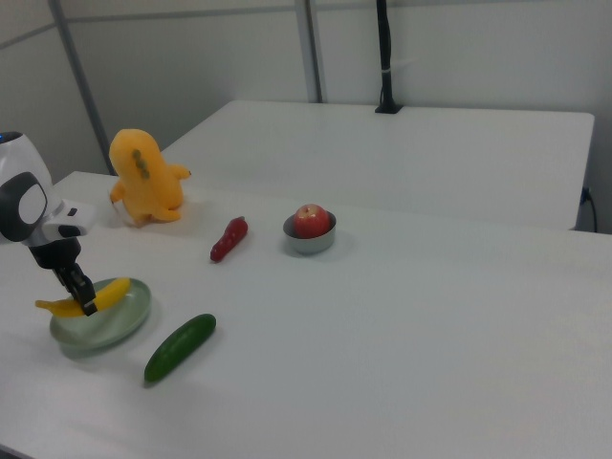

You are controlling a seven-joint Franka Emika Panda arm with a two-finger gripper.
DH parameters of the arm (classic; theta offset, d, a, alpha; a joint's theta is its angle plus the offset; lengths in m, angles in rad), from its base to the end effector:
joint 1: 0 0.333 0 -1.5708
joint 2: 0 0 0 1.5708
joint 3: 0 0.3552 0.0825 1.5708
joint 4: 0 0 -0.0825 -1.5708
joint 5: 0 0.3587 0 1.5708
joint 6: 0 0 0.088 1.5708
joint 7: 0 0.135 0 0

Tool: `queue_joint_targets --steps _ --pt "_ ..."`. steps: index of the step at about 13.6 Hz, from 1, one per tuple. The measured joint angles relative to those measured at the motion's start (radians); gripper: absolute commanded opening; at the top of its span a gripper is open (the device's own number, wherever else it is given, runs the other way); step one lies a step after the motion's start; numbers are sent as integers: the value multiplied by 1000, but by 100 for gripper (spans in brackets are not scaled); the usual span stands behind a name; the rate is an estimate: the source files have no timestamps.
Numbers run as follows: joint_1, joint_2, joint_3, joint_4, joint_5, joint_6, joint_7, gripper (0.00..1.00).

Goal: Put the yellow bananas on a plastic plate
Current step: 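Carry the banana over the pale green plate and lower it, then open the gripper to release the banana onto the plate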

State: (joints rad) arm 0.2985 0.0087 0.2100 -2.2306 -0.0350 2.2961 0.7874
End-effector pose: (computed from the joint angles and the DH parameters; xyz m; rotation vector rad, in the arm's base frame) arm 0.4495 0.2487 0.4002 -3.1000 0.3998 -0.0947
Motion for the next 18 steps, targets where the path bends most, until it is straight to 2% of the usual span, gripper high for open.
queue_joint_targets --steps 1,2,3,4,7,14,18 --pt "-7 4 0 0 -39 3 51 28" --pt "-10 5 0 0 -71 3 89 43" --pt "-11 6 1 0 -108 3 136 65" --pt "-11 7 1 0 -117 3 151 78" --pt "-11 9 1 0 -122 3 164 99" --pt "-11 3 2 18 -122 -41 167 100" --pt "-13 -9 2 129 -122 -182 174 100"
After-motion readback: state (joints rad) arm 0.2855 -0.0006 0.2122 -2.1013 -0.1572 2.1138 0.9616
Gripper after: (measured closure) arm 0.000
